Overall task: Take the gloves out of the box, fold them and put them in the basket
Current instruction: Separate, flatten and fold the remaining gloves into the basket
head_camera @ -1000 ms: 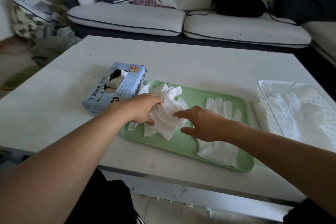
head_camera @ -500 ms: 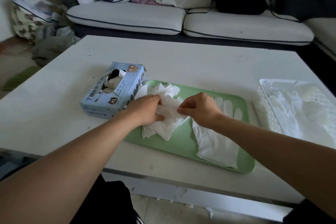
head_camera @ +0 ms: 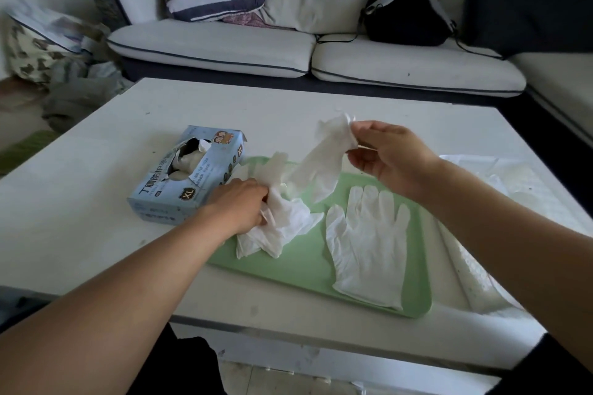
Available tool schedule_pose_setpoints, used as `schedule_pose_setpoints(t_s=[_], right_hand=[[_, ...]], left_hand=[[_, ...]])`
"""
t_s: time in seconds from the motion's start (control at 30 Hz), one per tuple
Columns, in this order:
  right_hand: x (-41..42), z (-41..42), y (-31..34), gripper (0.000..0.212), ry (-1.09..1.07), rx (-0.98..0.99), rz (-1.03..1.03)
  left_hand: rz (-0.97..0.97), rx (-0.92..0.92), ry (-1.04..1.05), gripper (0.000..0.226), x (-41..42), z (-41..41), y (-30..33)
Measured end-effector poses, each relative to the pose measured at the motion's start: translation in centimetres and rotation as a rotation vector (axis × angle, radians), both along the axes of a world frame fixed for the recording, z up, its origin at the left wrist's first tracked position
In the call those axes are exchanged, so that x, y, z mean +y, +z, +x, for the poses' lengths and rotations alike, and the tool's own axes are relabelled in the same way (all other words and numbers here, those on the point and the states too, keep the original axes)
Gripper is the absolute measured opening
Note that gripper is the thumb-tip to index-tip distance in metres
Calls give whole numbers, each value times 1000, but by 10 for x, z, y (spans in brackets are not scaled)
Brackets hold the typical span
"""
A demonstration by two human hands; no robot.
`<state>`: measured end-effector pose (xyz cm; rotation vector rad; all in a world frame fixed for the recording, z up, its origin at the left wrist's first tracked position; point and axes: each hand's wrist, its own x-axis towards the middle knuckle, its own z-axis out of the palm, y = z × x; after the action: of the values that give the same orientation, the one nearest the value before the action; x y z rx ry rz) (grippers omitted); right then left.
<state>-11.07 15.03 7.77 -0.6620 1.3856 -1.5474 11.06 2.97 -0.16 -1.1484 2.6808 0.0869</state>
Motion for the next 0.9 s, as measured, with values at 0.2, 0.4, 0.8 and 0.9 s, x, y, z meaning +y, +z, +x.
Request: schedule_pose_setpoints(t_s=[0.2,0.4,0.8,0.9], right_hand=[[19,-24,27,15,26,-47,-96],[48,-25,28,15,25,-73,-49],[82,-17,32,21,67,376,-63],[83,-33,27,59,-38,563,51]], left_hand=[[-6,-85,10,41,4,-4,11],[321,166,44,97,25,-18,71],[925,1328,163,21,90,-88,76],[1218,1213,209,32,86,-85,84]])
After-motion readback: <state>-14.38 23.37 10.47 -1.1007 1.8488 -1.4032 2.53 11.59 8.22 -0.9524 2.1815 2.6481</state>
